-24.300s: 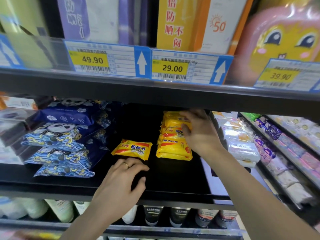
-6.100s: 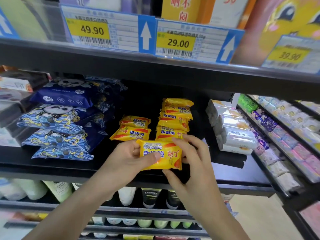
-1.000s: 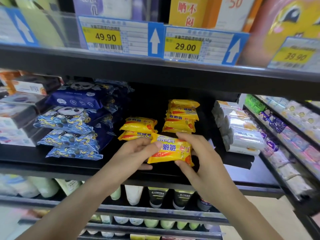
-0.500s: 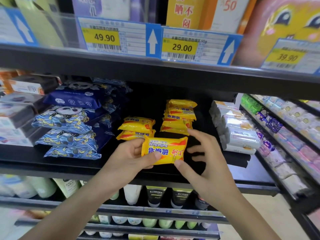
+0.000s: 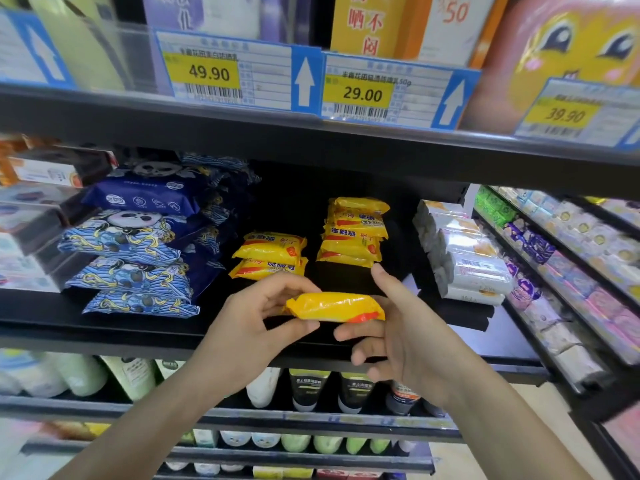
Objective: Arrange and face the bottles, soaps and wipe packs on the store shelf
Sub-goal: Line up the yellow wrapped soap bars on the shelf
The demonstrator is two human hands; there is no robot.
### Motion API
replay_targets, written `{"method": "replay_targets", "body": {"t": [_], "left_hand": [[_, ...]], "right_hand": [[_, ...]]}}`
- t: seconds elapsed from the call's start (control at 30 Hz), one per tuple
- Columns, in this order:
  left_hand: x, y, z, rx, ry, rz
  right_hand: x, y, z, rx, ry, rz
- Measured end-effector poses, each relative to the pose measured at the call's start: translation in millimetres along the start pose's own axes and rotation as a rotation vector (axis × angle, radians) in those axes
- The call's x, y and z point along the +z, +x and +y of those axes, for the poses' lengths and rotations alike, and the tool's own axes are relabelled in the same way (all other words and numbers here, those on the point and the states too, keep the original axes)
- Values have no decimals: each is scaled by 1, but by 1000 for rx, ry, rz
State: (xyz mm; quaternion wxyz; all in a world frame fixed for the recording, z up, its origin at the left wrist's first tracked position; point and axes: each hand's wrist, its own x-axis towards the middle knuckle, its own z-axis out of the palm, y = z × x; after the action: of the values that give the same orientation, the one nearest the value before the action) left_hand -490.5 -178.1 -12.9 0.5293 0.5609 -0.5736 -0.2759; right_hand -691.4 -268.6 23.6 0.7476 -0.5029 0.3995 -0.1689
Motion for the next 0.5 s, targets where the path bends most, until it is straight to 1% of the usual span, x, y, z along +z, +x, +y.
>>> {"method": "replay_targets", "body": {"t": [0.13,0.2,0.33,0.5], "left_hand": [[2,-3,-2,33,117,2],[1,-4,-3,36,159,9],[2,-4,-8,46,160,33],[-1,-5,-15,1,173,64]], "right_hand": [[5,7,4,-2,-23,47],[6,11,7,-11,7,76],[7,14,10,-20,49,113],[5,13,10,-59,76,112]]}}
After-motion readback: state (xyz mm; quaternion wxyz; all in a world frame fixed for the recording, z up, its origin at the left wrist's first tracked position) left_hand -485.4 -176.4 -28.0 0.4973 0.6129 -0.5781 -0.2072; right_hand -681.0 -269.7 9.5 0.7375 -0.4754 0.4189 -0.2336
